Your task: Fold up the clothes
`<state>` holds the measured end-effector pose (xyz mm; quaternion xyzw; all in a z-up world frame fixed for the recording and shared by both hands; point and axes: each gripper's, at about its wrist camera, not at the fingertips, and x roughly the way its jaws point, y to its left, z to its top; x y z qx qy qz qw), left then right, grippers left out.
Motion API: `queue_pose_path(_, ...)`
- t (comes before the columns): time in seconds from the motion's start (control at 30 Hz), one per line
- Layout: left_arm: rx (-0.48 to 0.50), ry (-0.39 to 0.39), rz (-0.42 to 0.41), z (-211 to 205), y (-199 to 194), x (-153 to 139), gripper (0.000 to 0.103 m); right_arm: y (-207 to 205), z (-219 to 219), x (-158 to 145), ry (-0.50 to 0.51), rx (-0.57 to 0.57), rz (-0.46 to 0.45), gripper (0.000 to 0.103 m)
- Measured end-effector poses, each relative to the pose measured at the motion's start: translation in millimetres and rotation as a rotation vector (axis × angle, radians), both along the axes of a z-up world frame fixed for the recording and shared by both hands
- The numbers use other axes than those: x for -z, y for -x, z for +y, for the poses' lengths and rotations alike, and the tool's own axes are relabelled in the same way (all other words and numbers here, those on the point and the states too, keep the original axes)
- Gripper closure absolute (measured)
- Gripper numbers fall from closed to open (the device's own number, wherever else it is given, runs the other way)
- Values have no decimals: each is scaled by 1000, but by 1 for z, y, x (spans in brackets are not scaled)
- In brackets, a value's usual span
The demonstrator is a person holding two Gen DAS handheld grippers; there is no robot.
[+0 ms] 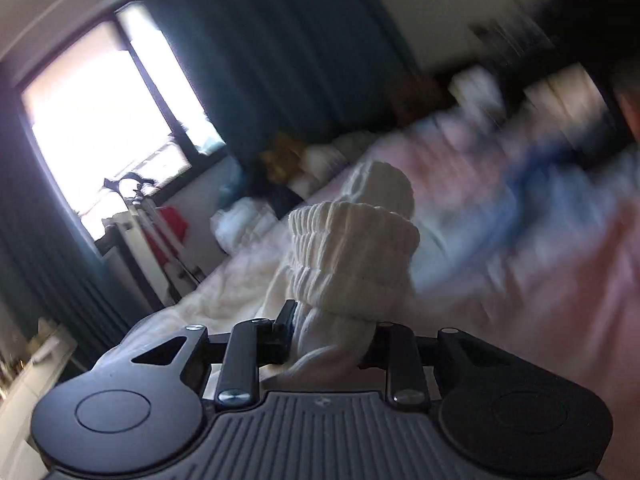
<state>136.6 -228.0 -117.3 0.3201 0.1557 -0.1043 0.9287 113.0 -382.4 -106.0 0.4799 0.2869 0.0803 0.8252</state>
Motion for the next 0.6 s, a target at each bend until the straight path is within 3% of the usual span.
queue_pose_path(0.1, 24, -54, -23, -4, 7, 18, 73, -9, -3, 15, -116, -26, 25, 64)
queue_pose_path(0.17, 34, -72, -5, 1, 9, 22, 66, -16, -1, 19, -153, -44, 35, 64)
queue_pose_path(0.23, 40, -86, 26, 8, 11, 26, 49, -24, 6, 17, -135, -81, 35, 64)
queue_pose_path(0.33, 61, -67, 70, 39, 37, 26, 34, -35, 21, 5, -81, -160, -4, 64)
queue_pose_path(0.47, 84, -51, 64, 65, 78, 20, 25, -41, 46, -6, 24, -242, -24, 64)
queue_pose_path(0.6, 101, -50, 80, 78, 90, 28, 25, -59, 52, 10, -41, -176, 39, 64)
